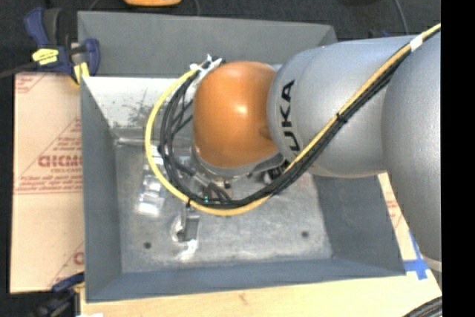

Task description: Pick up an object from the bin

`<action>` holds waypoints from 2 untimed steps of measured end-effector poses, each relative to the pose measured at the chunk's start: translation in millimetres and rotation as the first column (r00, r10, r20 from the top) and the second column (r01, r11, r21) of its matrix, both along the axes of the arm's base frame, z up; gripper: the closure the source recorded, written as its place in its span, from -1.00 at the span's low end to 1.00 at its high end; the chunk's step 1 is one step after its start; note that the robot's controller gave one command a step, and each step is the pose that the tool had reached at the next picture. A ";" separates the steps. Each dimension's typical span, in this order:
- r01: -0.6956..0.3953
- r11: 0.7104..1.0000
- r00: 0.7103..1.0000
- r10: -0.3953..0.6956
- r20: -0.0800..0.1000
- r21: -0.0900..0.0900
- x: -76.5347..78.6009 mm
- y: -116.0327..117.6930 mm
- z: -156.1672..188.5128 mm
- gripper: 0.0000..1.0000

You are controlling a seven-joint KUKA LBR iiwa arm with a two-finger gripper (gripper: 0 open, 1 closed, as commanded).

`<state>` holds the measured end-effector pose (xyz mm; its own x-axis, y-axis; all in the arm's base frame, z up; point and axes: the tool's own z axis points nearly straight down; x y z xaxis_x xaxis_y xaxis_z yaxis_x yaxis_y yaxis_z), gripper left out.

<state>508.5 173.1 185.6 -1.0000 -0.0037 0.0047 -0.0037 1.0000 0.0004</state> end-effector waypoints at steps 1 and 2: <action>0.064 0.998 0.998 -0.064 -0.002 0.000 -0.7 -39.3 -118.7 -1.00; 0.064 0.998 0.998 -0.064 0.003 0.001 1.7 -38.1 -112.0 1.00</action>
Offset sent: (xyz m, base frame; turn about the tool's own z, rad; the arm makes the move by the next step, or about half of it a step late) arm 0.0006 -0.0383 -0.1156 0.0600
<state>510.1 135.0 73.6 -0.9981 0.0608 0.0021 0.0608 0.9982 0.0017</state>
